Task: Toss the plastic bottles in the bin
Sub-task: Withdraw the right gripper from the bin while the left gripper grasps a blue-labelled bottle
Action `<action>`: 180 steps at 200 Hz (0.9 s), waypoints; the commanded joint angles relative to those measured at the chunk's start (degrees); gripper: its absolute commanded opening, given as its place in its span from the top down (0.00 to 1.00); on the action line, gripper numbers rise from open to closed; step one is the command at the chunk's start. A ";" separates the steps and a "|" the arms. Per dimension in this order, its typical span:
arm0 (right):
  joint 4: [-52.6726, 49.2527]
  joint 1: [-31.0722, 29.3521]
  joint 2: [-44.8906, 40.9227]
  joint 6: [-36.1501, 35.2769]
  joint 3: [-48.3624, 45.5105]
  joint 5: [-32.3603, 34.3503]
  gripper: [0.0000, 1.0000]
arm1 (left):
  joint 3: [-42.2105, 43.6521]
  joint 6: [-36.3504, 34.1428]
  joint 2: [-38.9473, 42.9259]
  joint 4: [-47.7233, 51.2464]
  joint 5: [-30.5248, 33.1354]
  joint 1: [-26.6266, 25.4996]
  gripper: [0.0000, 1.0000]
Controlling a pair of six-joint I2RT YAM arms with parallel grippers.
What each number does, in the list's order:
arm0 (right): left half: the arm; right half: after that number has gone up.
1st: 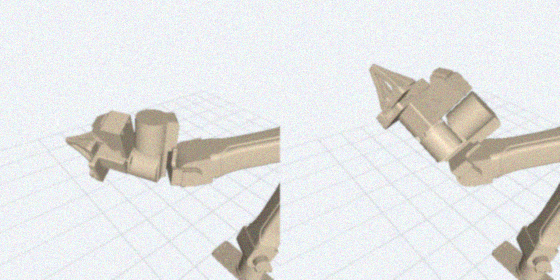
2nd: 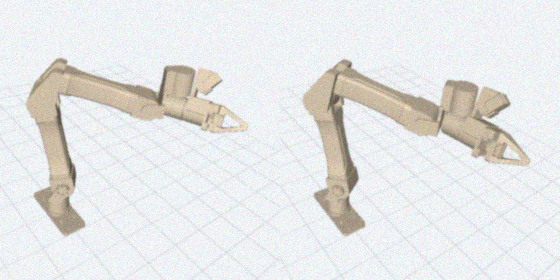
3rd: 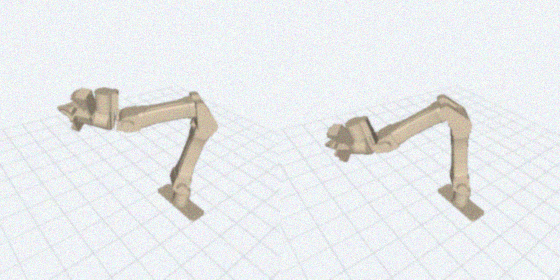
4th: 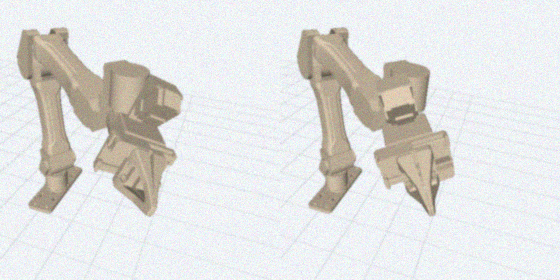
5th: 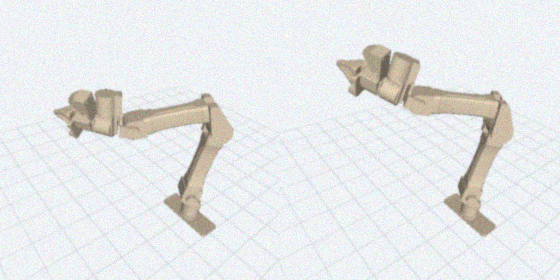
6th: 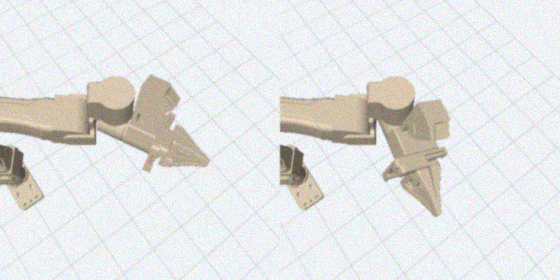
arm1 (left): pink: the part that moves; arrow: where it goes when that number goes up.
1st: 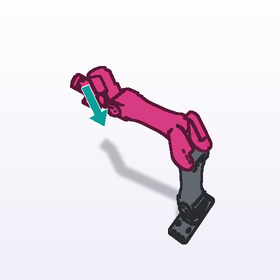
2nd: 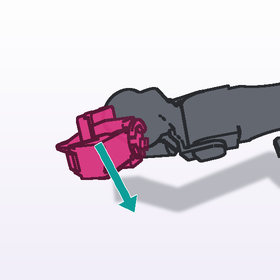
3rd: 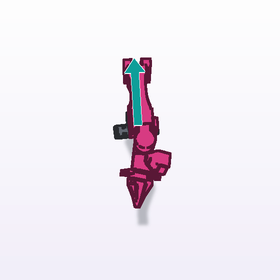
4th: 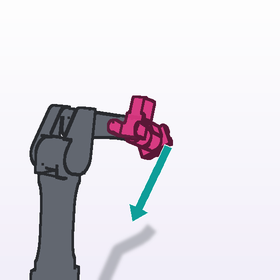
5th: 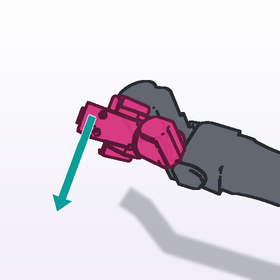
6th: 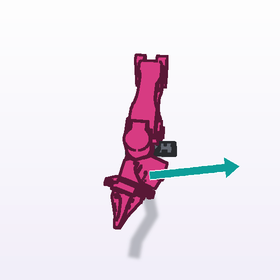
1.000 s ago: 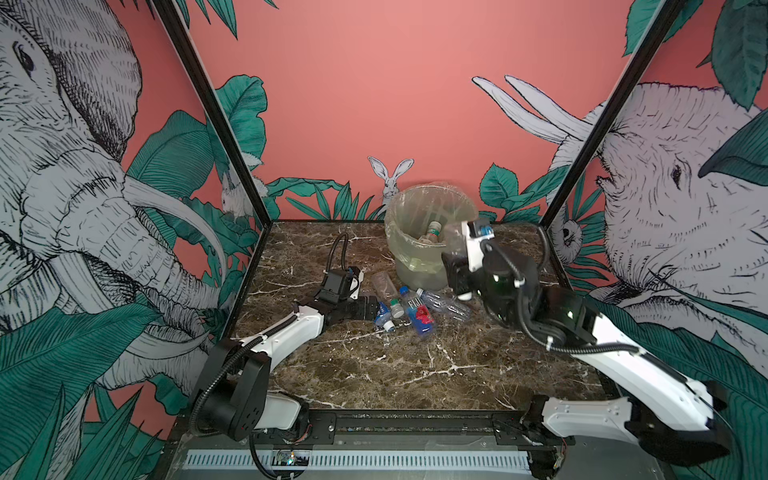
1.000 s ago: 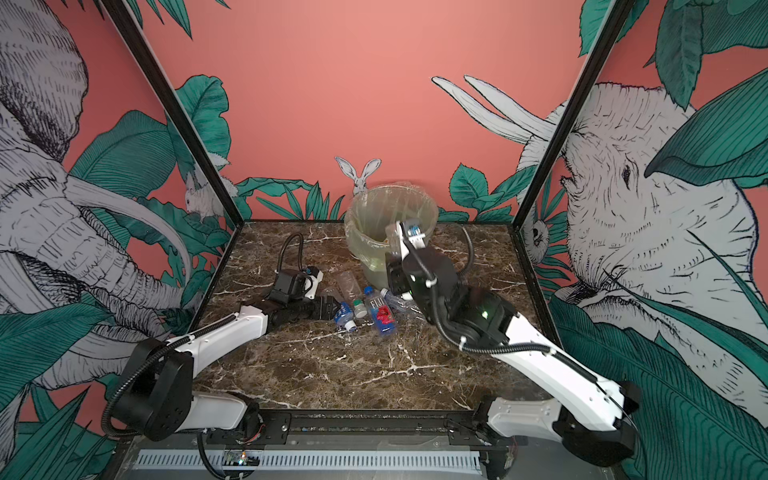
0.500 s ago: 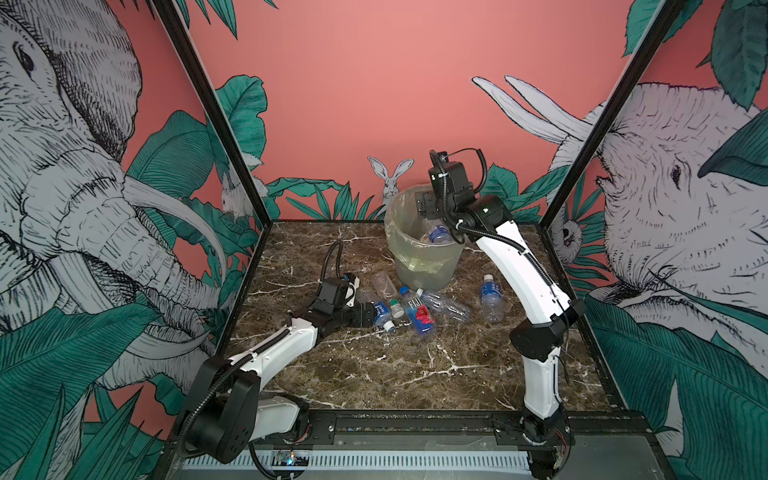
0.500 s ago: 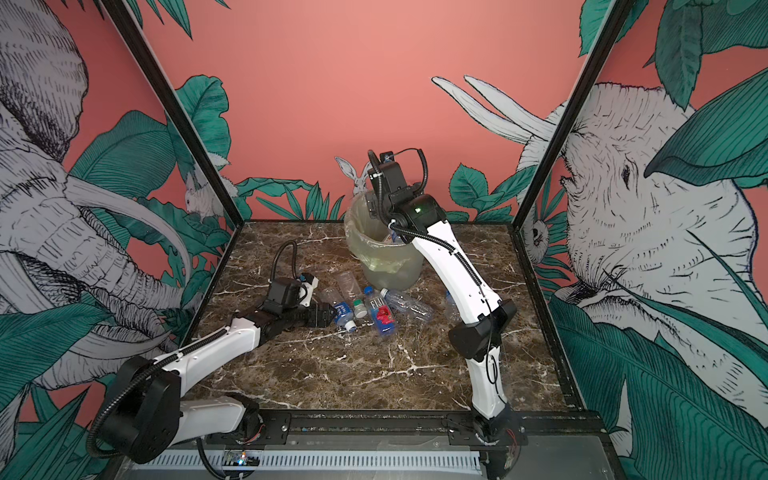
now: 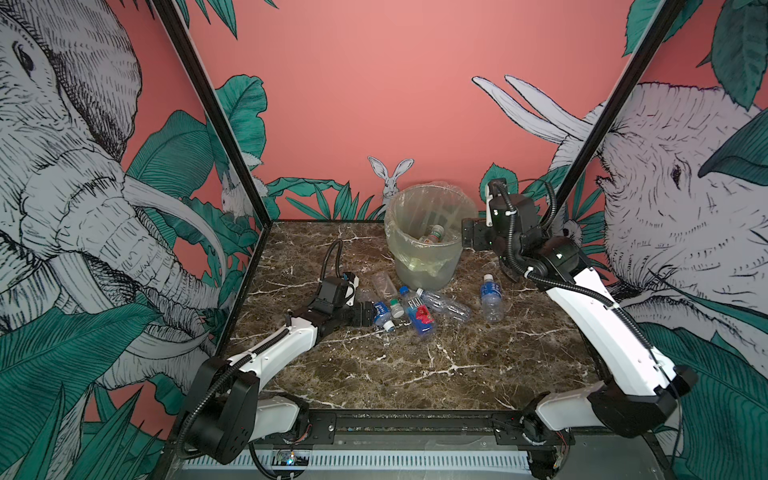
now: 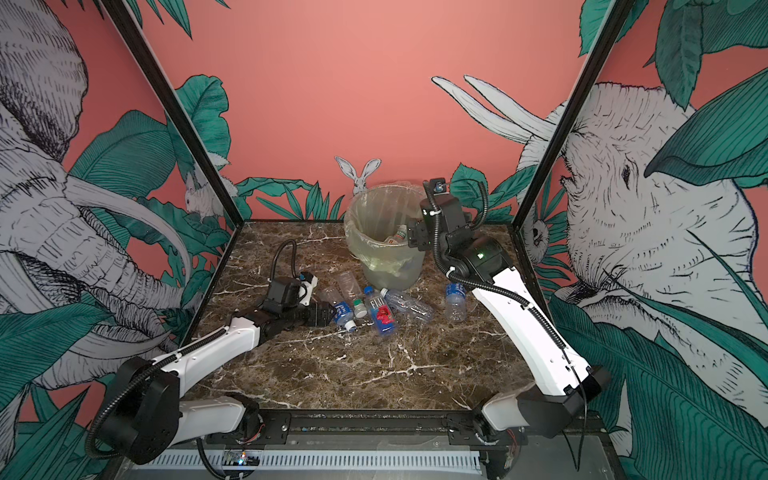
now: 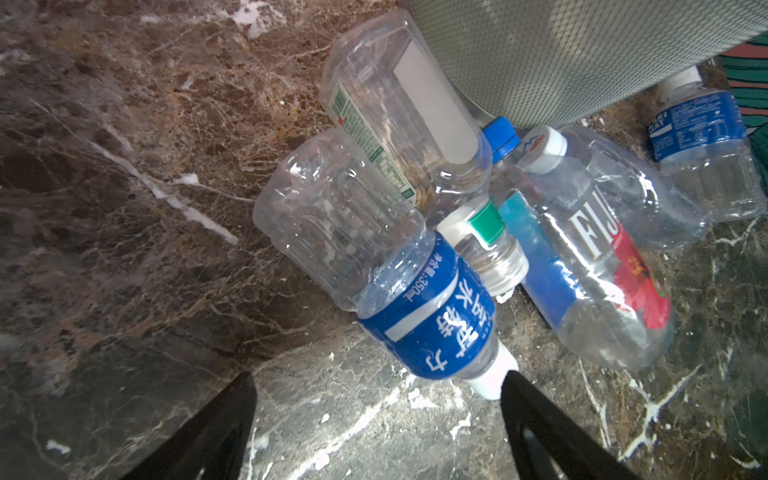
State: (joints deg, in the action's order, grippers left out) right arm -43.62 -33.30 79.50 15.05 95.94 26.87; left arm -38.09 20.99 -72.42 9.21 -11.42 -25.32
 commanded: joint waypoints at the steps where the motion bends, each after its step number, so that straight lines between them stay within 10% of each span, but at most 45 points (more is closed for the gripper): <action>1: 1.66 2.25 -2.50 2.11 -5.80 -3.39 0.01 | -2.41 0.41 -0.90 1.09 0.71 -0.17 0.07; 180: 6.86 13.88 -11.31 5.82 -33.76 -15.39 0.01 | -13.84 6.71 -18.03 9.60 4.84 -0.78 0.07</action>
State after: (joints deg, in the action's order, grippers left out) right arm -39.33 -19.90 69.45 20.01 62.96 12.71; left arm -49.95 28.58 -89.47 12.56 -9.45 -25.74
